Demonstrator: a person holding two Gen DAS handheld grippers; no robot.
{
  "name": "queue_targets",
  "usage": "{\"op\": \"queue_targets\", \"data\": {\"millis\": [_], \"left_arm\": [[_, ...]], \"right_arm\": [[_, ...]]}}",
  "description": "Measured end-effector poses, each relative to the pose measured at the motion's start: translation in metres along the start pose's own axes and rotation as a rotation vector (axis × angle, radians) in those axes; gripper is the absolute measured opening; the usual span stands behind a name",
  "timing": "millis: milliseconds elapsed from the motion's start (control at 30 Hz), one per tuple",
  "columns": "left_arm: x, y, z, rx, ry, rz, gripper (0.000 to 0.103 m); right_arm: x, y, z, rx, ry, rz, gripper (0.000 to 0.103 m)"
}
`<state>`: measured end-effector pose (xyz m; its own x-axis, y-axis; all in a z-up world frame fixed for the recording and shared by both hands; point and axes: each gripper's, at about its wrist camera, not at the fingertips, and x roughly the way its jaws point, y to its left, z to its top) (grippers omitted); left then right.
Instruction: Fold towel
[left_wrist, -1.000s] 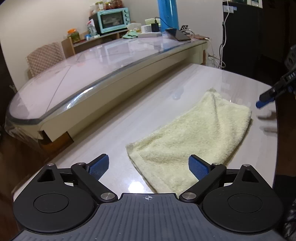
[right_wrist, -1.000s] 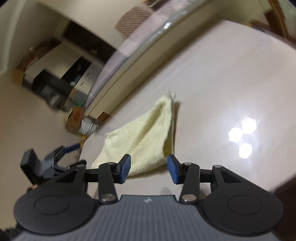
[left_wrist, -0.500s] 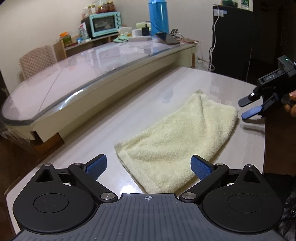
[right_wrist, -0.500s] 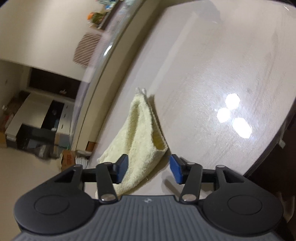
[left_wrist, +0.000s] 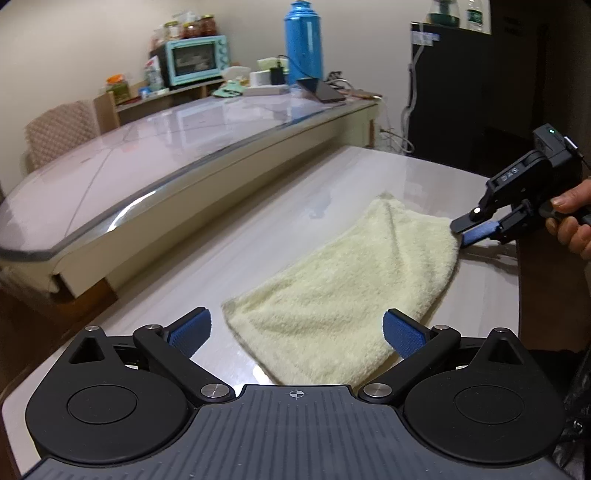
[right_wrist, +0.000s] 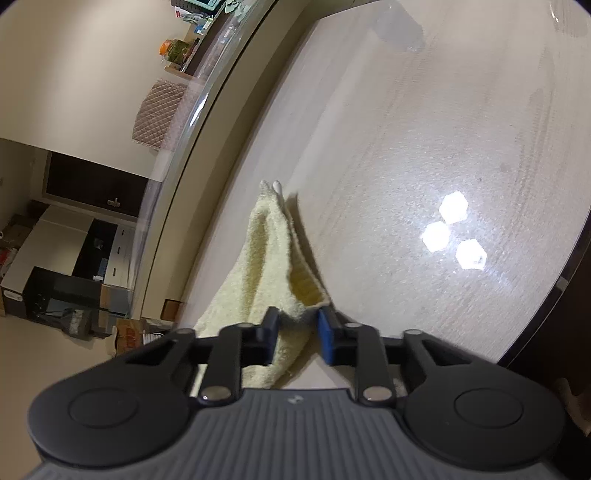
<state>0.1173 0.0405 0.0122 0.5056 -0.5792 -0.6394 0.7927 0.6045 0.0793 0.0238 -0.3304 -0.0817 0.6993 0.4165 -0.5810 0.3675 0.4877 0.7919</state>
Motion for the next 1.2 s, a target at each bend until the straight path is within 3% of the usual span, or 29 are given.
{"op": "queue_targets", "data": {"millis": [367,533,733,800,833,867,1100,1200], "left_arm": [[0.058,-0.006,0.066,0.14,0.033,-0.23,0.102],[0.103,-0.008,0.098,0.162,0.054,-0.368,0.102],[0.179,-0.008,0.142,0.134,0.148,-0.562,0.1],[0.209,-0.009,0.157,0.134,0.186,-0.619,0.09],[0.226,-0.011,0.164,0.137,0.212,-0.649,0.072],[0.231,-0.011,0.166,0.141,0.225,-0.658,0.068],[0.29,-0.029,0.186,0.224,0.351,-0.731,0.065],[0.305,-0.035,0.193,0.253,0.397,-0.763,0.05]], "right_arm": [[-0.023,-0.002,0.033,-0.13,0.097,-0.022,0.009],[-0.027,0.008,0.062,-0.261,0.163,-0.053,0.009],[-0.029,0.006,0.083,-0.354,0.208,-0.066,0.009],[-0.028,0.008,0.083,-0.371,0.212,-0.054,0.009],[-0.027,0.009,0.082,-0.381,0.213,-0.05,0.009],[-0.026,0.01,0.081,-0.389,0.214,-0.046,0.009],[-0.028,0.012,0.073,-0.421,0.206,-0.026,0.009],[-0.029,0.004,0.074,-0.428,0.207,-0.014,0.009]]}}
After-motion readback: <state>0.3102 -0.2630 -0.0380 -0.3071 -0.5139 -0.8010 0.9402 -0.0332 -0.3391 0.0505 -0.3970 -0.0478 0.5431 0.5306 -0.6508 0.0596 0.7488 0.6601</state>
